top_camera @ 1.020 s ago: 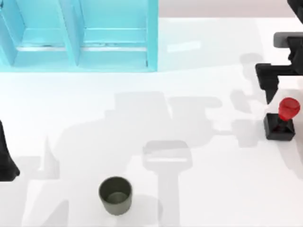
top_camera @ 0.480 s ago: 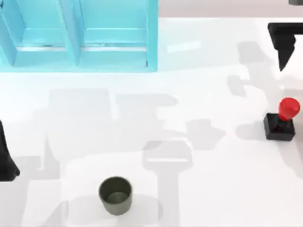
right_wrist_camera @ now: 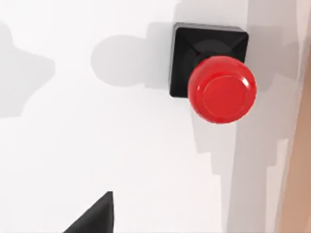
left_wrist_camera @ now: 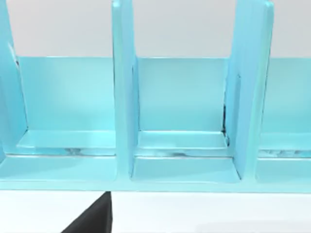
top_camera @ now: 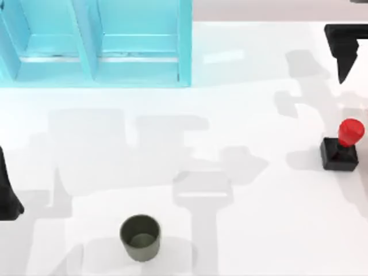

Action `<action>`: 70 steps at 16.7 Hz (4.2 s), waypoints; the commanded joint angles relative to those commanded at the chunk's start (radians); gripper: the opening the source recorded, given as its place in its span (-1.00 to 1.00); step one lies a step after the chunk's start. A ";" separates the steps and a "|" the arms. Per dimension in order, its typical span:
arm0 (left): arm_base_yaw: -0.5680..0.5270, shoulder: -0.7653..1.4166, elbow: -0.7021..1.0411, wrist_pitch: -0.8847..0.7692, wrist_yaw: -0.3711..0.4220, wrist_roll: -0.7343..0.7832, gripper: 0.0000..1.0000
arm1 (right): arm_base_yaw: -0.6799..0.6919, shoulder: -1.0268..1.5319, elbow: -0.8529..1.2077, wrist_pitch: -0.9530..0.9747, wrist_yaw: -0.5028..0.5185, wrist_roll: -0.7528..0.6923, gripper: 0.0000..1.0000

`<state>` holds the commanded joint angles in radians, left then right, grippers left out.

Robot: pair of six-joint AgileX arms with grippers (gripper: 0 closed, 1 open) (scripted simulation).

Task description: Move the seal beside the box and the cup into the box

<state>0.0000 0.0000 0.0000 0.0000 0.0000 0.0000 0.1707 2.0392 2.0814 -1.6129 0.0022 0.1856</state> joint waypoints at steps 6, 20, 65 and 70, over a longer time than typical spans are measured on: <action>0.000 0.000 0.000 0.000 0.000 0.000 1.00 | 0.270 0.024 -0.019 0.068 0.010 0.236 1.00; 0.000 0.000 0.000 0.000 0.000 0.000 1.00 | 0.848 0.144 -0.122 0.268 0.000 0.846 1.00; 0.000 0.000 0.000 0.000 0.000 0.000 1.00 | 0.854 0.190 -0.371 0.562 0.000 0.861 -1.00; 0.000 0.000 0.000 0.000 0.000 0.000 1.00 | 0.794 0.021 -0.450 0.473 -0.001 0.794 -1.00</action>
<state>0.0000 0.0000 0.0000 0.0000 0.0000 0.0000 0.9643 2.0599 1.6318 -1.1403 0.0011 0.9792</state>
